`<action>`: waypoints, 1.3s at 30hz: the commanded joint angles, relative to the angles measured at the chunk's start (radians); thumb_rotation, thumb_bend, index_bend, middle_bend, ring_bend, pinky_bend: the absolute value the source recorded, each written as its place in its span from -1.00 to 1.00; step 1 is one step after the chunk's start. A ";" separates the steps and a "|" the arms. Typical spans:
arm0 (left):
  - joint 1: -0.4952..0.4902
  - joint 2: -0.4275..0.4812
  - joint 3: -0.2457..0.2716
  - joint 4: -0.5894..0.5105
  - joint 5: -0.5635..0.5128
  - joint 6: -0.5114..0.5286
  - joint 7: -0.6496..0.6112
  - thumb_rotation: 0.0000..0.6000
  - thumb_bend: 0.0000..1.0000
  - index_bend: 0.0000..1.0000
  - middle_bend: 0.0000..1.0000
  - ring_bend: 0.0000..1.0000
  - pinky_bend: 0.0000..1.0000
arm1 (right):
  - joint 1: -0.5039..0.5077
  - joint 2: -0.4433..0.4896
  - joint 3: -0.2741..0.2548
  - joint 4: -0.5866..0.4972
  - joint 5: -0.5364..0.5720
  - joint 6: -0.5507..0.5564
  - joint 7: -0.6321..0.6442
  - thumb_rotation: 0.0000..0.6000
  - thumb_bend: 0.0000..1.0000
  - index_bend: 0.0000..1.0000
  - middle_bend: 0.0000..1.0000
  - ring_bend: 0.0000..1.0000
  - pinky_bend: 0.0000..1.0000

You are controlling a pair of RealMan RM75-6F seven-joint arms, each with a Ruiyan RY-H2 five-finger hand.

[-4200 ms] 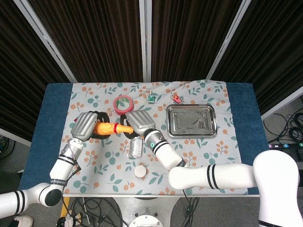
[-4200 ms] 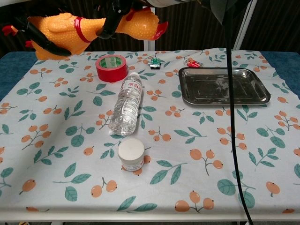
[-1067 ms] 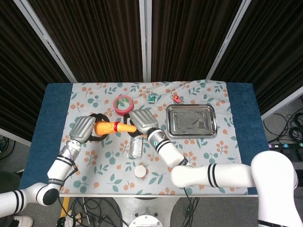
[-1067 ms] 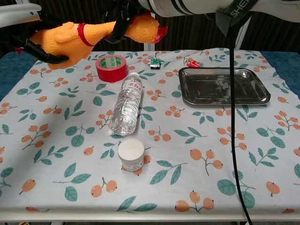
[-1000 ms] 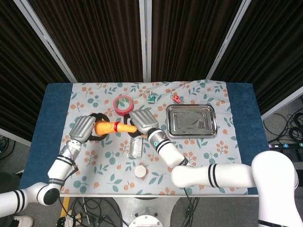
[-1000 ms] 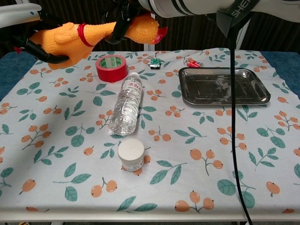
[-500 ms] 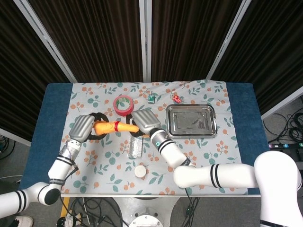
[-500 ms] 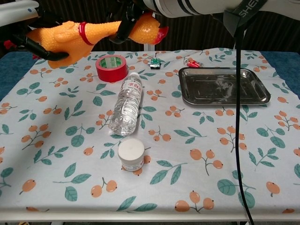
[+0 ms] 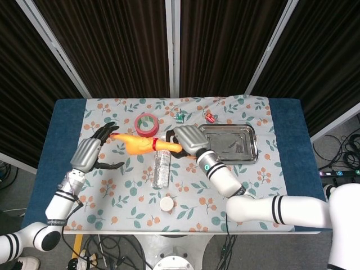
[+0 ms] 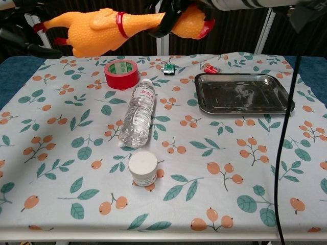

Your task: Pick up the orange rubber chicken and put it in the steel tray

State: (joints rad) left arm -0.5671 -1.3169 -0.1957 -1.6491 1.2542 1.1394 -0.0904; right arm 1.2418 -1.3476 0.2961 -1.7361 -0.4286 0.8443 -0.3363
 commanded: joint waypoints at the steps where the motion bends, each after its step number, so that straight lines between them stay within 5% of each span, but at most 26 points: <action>1: 0.035 0.020 0.014 -0.012 0.032 0.049 -0.013 0.44 -0.81 -0.67 -0.72 -0.74 -0.31 | -0.088 0.075 -0.025 -0.035 -0.087 -0.022 0.075 1.00 -0.07 0.90 0.63 0.58 1.00; 11: 0.123 0.043 0.037 -0.014 0.076 0.174 0.004 0.94 -0.82 -0.67 -0.72 -0.74 -0.31 | -0.345 0.180 -0.129 0.098 -0.361 -0.107 0.325 1.00 -0.08 0.91 0.63 0.56 1.00; 28: 0.174 0.044 0.014 -0.050 -0.017 0.178 0.041 0.99 -0.82 -0.67 -0.72 -0.74 -0.34 | -0.467 0.004 -0.186 0.540 -0.733 -0.225 0.605 1.00 -0.19 0.85 0.62 0.47 0.93; 31: 0.173 0.042 0.005 -0.049 -0.026 0.173 0.044 0.99 -0.83 -0.67 -0.72 -0.74 -0.36 | -0.475 -0.042 -0.190 0.625 -0.798 -0.207 0.658 1.00 -0.37 0.57 0.48 0.24 0.63; 34: 0.176 0.041 0.002 -0.048 -0.029 0.170 0.041 0.99 -0.83 -0.67 -0.72 -0.74 -0.36 | -0.473 -0.063 -0.199 0.690 -0.836 -0.225 0.699 1.00 -0.71 -0.01 0.11 -0.16 0.17; 39: 0.180 0.042 -0.001 -0.038 -0.032 0.163 0.034 0.99 -0.83 -0.67 -0.72 -0.74 -0.36 | -0.475 -0.080 -0.200 0.752 -0.854 -0.220 0.693 1.00 -0.94 -0.81 -0.39 -0.63 -0.22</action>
State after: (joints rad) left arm -0.3875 -1.2748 -0.1970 -1.6871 1.2222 1.3026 -0.0563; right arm 0.7689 -1.4203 0.0972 -0.9938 -1.2769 0.6239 0.3559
